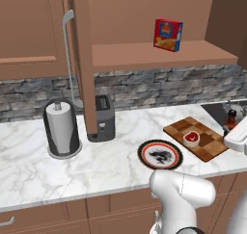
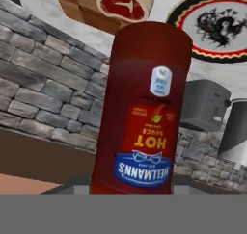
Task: Pick the steak from the plate and place it on the cutting board. Then pick the condiment bottle from the cabinet and place it next to the cutting board.
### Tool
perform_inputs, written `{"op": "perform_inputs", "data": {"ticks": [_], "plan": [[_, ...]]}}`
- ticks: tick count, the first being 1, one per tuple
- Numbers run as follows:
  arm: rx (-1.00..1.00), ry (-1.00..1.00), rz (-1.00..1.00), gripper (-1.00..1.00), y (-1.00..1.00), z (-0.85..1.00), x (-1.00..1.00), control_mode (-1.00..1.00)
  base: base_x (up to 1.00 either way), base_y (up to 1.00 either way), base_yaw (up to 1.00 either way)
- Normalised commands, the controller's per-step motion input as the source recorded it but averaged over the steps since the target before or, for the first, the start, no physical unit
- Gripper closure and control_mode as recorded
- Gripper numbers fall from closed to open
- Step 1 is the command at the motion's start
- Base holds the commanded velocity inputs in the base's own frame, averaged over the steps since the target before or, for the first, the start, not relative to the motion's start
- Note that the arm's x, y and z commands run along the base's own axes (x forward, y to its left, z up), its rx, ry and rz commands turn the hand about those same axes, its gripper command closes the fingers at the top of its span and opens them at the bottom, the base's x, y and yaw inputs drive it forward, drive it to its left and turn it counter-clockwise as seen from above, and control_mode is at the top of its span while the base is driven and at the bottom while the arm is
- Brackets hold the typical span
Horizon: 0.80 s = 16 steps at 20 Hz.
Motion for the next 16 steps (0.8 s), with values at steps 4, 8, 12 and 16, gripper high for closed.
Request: {"op": "perform_inputs", "data": {"ticks": [4,8,12,16], "plan": [[0.00,0.00,0.07,1.00,-0.04,-0.27,-0.02,-1.00,0.00,0.00,0.00],[0.00,0.00,0.07,1.00,0.00,-0.28,-0.10,-1.00,0.00,0.00,0.00],[0.00,0.00,0.05,1.00,-0.01,-0.27,-0.11,-1.00,0.00,0.00,0.00],[0.00,0.00,0.03,1.00,-0.11,-0.17,-0.17,-1.00,0.00,0.00,0.00]]}}
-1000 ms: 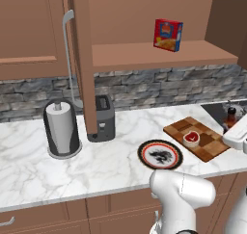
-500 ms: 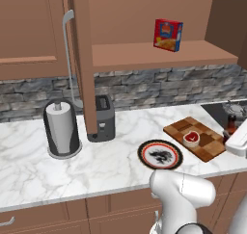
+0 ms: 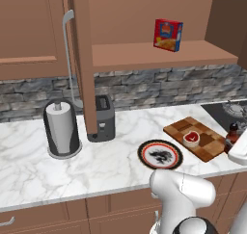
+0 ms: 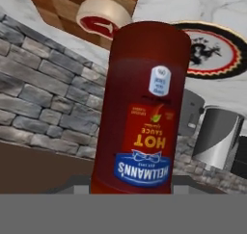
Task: Pick the steak from the plate and place it on the cutting board. Then pick the condiment bottle from the cabinet and place it next to the cutting board.
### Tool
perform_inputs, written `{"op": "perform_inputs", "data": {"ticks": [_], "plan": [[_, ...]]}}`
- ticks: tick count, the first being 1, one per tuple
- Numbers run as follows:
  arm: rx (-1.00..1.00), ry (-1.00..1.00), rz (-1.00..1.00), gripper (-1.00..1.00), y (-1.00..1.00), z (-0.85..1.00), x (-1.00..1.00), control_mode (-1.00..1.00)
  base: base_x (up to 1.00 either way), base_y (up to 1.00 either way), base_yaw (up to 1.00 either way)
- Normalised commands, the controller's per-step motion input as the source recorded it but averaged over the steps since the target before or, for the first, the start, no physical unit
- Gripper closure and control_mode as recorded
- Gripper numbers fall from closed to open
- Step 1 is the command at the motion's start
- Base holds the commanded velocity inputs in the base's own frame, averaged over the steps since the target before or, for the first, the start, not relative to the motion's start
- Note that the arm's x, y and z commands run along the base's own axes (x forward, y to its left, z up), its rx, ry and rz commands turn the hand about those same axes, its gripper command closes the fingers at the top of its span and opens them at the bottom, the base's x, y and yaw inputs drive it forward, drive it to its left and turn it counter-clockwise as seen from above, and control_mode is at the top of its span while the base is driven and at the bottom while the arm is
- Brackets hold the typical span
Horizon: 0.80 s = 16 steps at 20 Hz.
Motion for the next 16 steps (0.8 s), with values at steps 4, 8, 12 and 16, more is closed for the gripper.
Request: {"op": "perform_inputs", "data": {"ticks": [4,8,12,16], "plan": [[0.00,0.00,0.01,1.00,-0.14,-0.05,-0.20,-1.00,0.00,0.00,0.00],[0.00,0.01,0.00,1.00,-0.15,-0.03,-0.11,-1.00,0.00,0.00,0.00],[0.00,0.00,0.00,1.00,-0.08,-0.16,-0.02,-1.00,0.00,0.00,0.00],[0.01,0.00,0.00,1.00,0.00,-0.26,0.00,-1.00,0.00,0.00,0.00]]}}
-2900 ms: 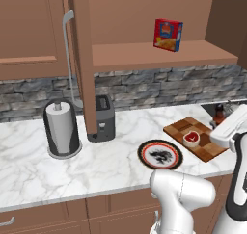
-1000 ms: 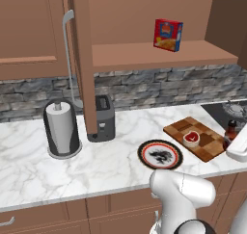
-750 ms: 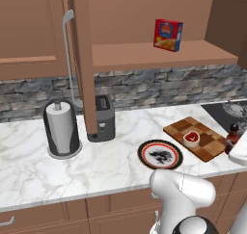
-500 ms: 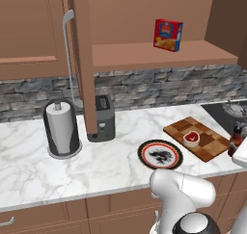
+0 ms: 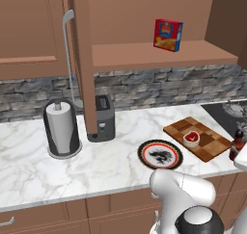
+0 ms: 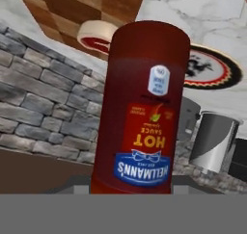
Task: Pick the steak from the plate and place it on the cutting board. Then pick the condiment bottle from the cabinet and place it next to the cutting board.
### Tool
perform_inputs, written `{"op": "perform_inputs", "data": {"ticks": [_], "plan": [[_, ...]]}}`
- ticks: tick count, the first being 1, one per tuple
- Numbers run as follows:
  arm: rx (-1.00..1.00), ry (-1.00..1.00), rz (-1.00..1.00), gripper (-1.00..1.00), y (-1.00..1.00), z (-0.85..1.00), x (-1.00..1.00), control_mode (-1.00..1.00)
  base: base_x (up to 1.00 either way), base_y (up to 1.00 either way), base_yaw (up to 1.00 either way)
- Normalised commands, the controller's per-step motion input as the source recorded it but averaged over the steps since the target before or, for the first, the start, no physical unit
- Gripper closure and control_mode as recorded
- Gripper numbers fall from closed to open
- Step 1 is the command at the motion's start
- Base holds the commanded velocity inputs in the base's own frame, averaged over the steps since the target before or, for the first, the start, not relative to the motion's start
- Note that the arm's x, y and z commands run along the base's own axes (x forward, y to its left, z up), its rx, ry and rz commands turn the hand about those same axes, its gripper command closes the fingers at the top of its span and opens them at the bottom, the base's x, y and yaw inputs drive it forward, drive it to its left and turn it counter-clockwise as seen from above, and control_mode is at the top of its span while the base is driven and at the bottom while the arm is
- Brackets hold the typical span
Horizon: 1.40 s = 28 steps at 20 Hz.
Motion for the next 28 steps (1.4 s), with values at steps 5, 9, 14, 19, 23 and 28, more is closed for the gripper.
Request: {"op": "perform_inputs", "data": {"ticks": [5,9,14,19,23,28], "plan": [[0.03,0.00,0.00,1.00,0.00,-0.27,0.00,-1.00,0.00,0.00,0.00],[0.05,0.00,0.00,1.00,0.00,-0.21,0.00,-1.00,0.00,0.00,0.00],[0.06,0.00,0.00,1.00,0.00,-0.12,0.00,-1.00,0.00,0.00,0.00],[0.05,0.00,0.00,1.00,0.00,-0.01,0.00,-1.00,0.00,0.00,0.00],[0.04,0.00,0.00,1.00,-0.02,0.00,0.00,-1.00,0.00,0.00,0.00],[0.04,-0.01,0.00,1.00,-0.06,-0.07,0.00,-1.00,0.00,0.00,0.00]]}}
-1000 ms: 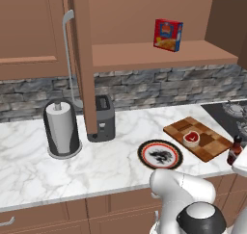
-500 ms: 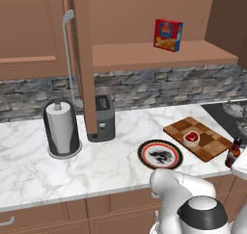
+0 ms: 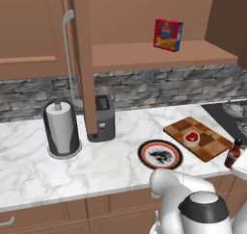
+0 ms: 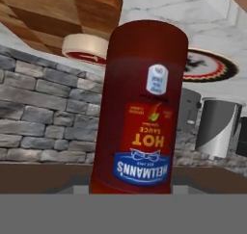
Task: Pick the steak from the plate and place it on the cutting board. Then pick the condiment bottle from the cabinet and place it next to the cutting board.
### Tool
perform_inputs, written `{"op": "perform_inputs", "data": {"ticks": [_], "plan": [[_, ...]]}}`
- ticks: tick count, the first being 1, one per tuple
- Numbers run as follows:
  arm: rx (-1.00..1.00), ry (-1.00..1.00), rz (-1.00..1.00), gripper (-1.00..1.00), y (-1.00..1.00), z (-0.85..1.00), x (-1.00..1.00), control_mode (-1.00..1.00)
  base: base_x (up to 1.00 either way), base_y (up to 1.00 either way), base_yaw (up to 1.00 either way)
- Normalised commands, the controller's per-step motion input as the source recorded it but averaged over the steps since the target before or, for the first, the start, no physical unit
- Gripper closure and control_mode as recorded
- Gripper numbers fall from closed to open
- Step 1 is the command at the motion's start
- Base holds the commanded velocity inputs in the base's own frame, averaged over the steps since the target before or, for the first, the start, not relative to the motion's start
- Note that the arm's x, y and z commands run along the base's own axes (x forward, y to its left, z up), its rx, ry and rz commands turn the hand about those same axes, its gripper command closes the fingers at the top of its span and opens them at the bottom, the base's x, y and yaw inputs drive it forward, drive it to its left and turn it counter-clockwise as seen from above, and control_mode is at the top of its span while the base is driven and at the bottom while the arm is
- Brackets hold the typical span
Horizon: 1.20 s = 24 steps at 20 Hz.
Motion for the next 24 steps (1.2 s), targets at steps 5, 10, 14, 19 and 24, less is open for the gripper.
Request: {"op": "perform_inputs", "data": {"ticks": [5,10,14,19,24], "plan": [[0.02,-0.03,0.00,1.00,-0.10,-0.14,0.00,-1.00,0.00,0.00,0.00],[0.02,-0.03,0.00,1.00,-0.10,-0.14,0.00,-1.00,0.00,0.00,0.00],[0.02,-0.02,0.00,1.00,-0.10,-0.13,0.00,-1.00,0.00,0.00,0.00],[0.03,-0.03,0.00,1.00,-0.10,-0.12,0.04,-1.00,0.00,0.00,0.00],[0.05,-0.03,0.00,1.00,-0.09,-0.03,0.13,-1.00,0.00,0.00,0.00]]}}
